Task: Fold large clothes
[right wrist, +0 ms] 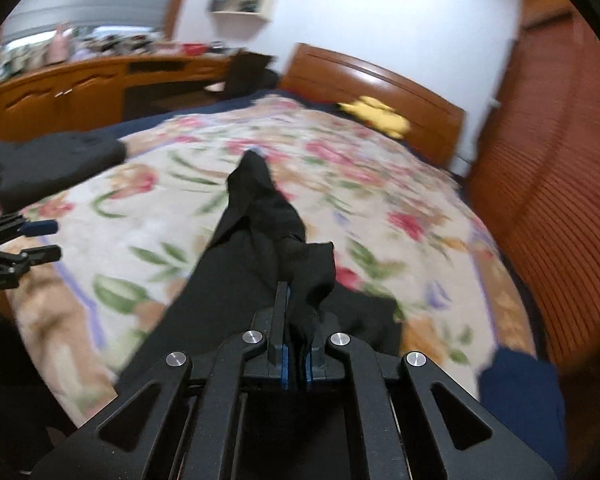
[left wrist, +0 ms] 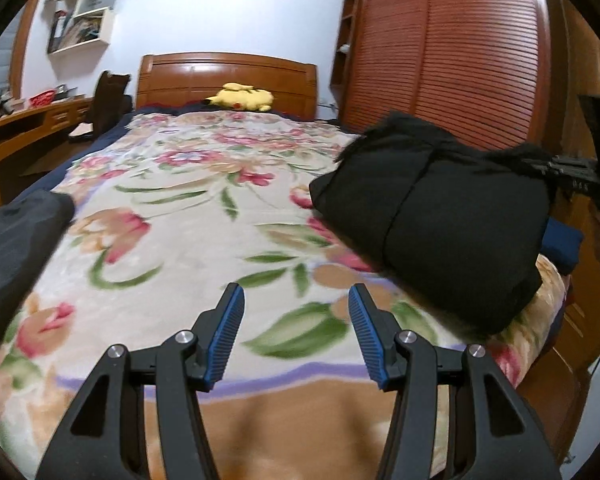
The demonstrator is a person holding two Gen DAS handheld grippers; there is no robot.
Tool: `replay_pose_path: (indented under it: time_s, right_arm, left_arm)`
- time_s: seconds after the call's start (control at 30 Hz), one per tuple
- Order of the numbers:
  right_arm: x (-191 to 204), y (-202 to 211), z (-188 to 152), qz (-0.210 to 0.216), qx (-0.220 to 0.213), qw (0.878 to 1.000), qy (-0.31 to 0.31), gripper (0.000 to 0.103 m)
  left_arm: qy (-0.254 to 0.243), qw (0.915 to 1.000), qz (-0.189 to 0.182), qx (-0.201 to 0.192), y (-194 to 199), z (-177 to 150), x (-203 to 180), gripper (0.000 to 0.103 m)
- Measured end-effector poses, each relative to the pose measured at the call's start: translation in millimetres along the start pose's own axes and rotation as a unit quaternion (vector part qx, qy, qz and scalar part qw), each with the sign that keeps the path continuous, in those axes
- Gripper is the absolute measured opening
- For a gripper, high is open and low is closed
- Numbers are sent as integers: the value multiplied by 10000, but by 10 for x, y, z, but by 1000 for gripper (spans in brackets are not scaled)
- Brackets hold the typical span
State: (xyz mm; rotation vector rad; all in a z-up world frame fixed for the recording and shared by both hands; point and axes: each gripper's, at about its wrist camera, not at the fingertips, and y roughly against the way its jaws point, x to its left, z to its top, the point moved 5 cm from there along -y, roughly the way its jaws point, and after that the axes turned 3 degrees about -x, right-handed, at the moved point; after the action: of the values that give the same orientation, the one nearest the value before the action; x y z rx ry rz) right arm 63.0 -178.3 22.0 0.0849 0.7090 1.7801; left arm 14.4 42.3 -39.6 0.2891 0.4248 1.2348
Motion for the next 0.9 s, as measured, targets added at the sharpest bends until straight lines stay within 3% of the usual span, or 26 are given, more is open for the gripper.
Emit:
replay_pose_path:
  time_s: [0.1, 0.23, 0.3, 0.4, 0.5, 0.53, 0.57, 0.63, 0.73, 0.9]
  right_arm:
    - [-363, 81, -412, -410, 297, 9982, -320, 2]
    - [-544, -53, -1005, -304, 948, 9917, -811, 2]
    - [-522, -38, -1098, -262, 964, 9908, -917, 2]
    - [-463, -6, -1111, -270, 952, 9905, -950, 2]
    - [-445, 34, -1048, -498, 920, 9906, -877, 14]
    - [-455, 69, -990, -545, 852, 9908, -895, 22]
    - [-466, 94, -934, -595, 767, 9910, -926, 37]
    - [-512, 151, -869, -656, 584, 9914, -968, 58]
    - [-438, 177, -688, -545, 302, 9937, -936, 60]
    - [-106, 6, -523, -193, 198, 9974, -663, 60]
  left_arm:
    - [-157, 9998, -124, 25, -60, -3, -196, 53]
    - [-301, 9992, -240, 53, -121, -3, -399, 53]
    - [-303, 9991, -275, 52, -165, 5, -448, 53]
    - [-302, 9989, -344, 27, -218, 7, -549, 53]
    - [-325, 9988, -371, 4, -248, 4, -623, 53]
    - [-328, 9988, -377, 0, -262, 6, -633, 53]
    - [-341, 9987, -390, -11, -270, 7, -647, 53]
    - [-360, 9986, -388, -12, -278, -1, -660, 53]
    - [-304, 9988, -375, -5, -292, -5, -647, 53]
    - [-233, 9991, -344, 14, -320, -9, -616, 53]
